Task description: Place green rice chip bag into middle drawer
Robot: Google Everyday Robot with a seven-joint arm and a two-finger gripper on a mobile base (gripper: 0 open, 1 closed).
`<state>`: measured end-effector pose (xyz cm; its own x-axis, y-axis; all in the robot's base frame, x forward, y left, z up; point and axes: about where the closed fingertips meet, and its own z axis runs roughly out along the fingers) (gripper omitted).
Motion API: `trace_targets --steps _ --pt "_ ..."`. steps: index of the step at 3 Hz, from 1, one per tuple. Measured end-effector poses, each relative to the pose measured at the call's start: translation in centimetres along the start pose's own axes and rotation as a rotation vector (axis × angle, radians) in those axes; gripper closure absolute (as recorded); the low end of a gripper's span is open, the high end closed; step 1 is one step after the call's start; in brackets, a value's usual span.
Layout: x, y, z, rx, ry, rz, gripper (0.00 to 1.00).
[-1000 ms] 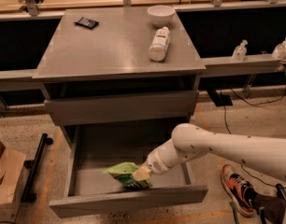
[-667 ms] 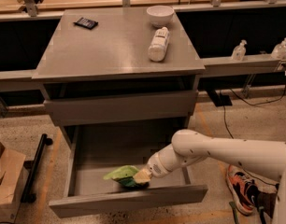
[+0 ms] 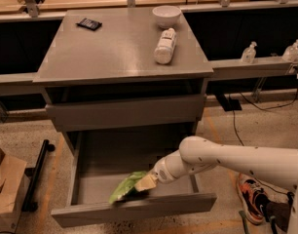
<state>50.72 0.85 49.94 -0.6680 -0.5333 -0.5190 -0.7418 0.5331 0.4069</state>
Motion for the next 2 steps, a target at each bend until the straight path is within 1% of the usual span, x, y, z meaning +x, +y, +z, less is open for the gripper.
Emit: trace_targets --steps 1,2 --pt "-1.27 0.20 -0.81 0.023 -0.036 -0.017 0.00" --pt "-1.37 0.22 -0.85 0.025 -0.039 -0.018 0.00"
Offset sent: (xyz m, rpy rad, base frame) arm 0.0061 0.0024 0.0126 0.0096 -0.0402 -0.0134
